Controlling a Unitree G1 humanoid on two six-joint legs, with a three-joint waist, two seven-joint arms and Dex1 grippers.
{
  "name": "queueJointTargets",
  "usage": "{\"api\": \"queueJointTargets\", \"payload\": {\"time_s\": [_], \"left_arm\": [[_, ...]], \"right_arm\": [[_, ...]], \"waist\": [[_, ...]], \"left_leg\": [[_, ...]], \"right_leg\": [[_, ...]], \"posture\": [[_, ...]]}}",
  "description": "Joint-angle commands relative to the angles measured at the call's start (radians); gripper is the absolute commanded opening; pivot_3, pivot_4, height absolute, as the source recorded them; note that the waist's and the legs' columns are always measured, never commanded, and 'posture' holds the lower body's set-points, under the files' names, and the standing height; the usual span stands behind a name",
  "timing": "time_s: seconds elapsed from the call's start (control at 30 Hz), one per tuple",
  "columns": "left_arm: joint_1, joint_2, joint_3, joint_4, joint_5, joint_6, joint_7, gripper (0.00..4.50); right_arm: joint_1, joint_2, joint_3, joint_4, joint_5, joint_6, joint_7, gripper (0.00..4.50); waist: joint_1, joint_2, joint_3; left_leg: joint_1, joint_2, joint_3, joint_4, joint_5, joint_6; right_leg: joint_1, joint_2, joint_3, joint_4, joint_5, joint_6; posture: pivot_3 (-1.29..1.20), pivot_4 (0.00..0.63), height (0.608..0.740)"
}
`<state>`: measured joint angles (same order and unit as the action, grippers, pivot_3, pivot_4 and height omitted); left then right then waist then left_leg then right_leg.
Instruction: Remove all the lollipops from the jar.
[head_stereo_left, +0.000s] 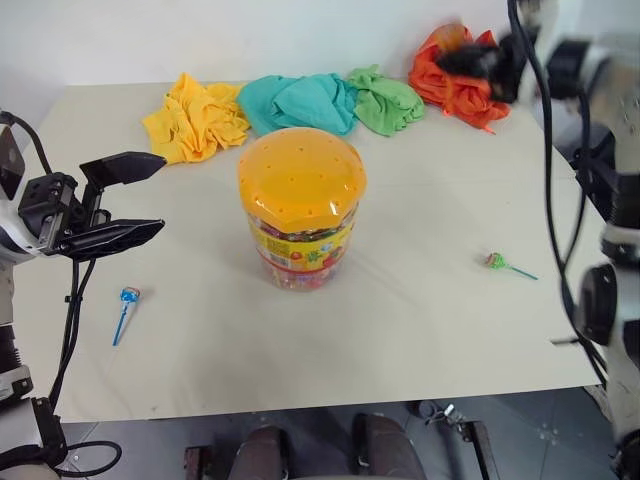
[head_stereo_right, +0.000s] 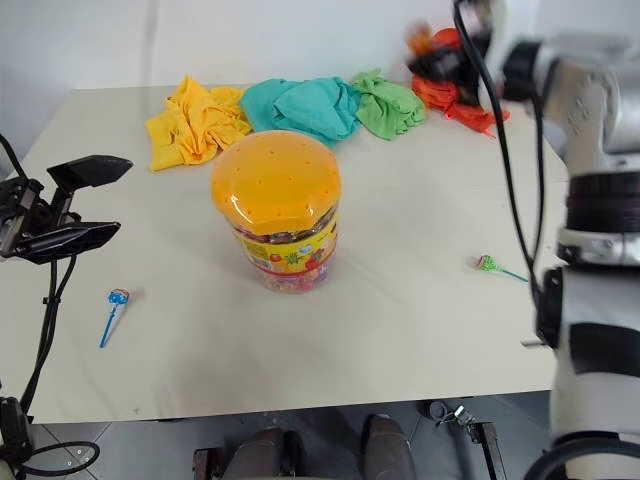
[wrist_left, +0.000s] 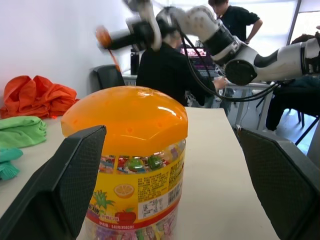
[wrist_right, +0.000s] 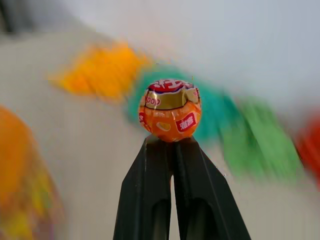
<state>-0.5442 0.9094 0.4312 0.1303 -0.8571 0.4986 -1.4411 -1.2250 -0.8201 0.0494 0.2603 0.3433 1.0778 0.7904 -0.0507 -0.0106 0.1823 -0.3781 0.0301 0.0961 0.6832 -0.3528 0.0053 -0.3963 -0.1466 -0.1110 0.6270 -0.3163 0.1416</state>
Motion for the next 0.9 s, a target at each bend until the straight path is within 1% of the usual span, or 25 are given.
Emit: {"api": "queueJointTargets", "payload": {"time_s": [0.03,0.17,0.37,0.53,0.67,0.73,0.77,0.83,0.87,0.9], "left_arm": [[-0.014,0.003,0.009,-0.028,-0.005,-0.016,-0.004,4.50],[-0.025,-0.008,-0.007,-0.020,0.000,-0.023,-0.006,4.50],[-0.025,-0.007,-0.017,-0.017,0.006,-0.027,-0.004,4.50],[-0.013,0.002,-0.012,-0.018,0.014,-0.029,0.004,4.50],[-0.001,0.005,-0.010,-0.024,0.027,-0.026,0.023,4.50],[0.006,0.014,-0.019,-0.022,0.053,-0.038,0.031,4.50],[0.009,0.015,-0.019,-0.022,0.061,-0.038,0.039,4.50],[0.010,0.016,-0.014,-0.023,0.066,-0.028,0.061,4.50],[0.012,0.018,-0.010,-0.024,0.070,-0.019,0.080,4.50],[0.014,0.022,-0.008,-0.024,0.077,-0.011,0.102,4.50]], "right_arm": [[0.144,-0.087,-0.003,-0.124,0.011,0.191,-0.016,0.02],[0.325,-0.110,-0.058,-0.173,0.024,0.268,-0.045,0.02],[0.517,-0.079,-0.134,-0.195,0.043,0.270,-0.082,0.02],[0.547,-0.027,-0.152,-0.261,0.081,0.294,-0.102,0.02],[0.540,0.030,-0.163,-0.244,0.079,0.293,-0.146,0.02],[0.520,0.061,-0.171,-0.206,0.069,0.269,-0.172,0.58],[0.510,0.071,-0.171,-0.188,0.063,0.252,-0.181,0.79],[0.497,0.068,-0.158,-0.167,0.060,0.230,-0.177,1.45],[0.492,0.064,-0.152,-0.161,0.059,0.222,-0.173,1.86],[0.489,0.058,-0.147,-0.160,0.061,0.217,-0.167,2.14]], "waist": [[0.001,0.000,0.000],[-0.002,0.000,0.000],[0.011,0.000,0.000],[0.014,0.000,0.000],[0.022,0.000,0.000],[0.023,0.000,0.000],[0.024,0.000,0.000],[0.025,0.000,0.000],[0.025,0.000,0.000],[0.024,0.000,0.000]], "left_leg": [[0.000,0.000,0.000,-0.001,0.000,0.000],[0.000,0.000,0.004,0.000,0.000,0.000],[0.000,0.000,0.005,0.001,0.000,0.000],[0.000,0.001,0.006,0.001,0.000,0.000],[0.000,0.000,0.005,0.002,0.000,0.000],[0.000,0.000,0.005,0.002,0.000,0.000],[0.000,0.000,0.005,0.002,0.000,0.000],[0.000,0.000,0.005,0.002,0.000,0.000],[0.000,0.000,0.005,0.002,0.000,0.000],[0.000,0.000,0.005,0.002,0.000,0.000]], "right_leg": [[0.000,0.000,0.000,-0.001,0.000,0.000],[-0.002,0.000,0.000,-0.001,0.000,0.000],[-0.002,-0.001,0.001,-0.001,0.000,0.000],[-0.002,-0.001,0.001,0.000,0.000,0.000],[-0.002,-0.001,0.001,0.000,0.000,0.000],[-0.002,-0.001,0.001,0.000,0.000,0.000],[-0.002,-0.001,0.001,0.000,0.000,0.000],[-0.002,-0.001,0.001,0.000,0.000,0.000],[-0.002,-0.001,0.001,0.000,0.000,0.000],[-0.002,-0.001,0.001,0.000,0.000,0.000]], "posture": [[0.00,0.150,0.740],[0.00,0.150,0.740],[0.00,0.150,0.740],[0.00,0.150,0.740],[0.00,0.150,0.740],[0.00,0.150,0.740],[0.00,0.150,0.740],[0.00,0.150,0.740],[0.00,0.150,0.740],[0.00,0.150,0.740]]}}
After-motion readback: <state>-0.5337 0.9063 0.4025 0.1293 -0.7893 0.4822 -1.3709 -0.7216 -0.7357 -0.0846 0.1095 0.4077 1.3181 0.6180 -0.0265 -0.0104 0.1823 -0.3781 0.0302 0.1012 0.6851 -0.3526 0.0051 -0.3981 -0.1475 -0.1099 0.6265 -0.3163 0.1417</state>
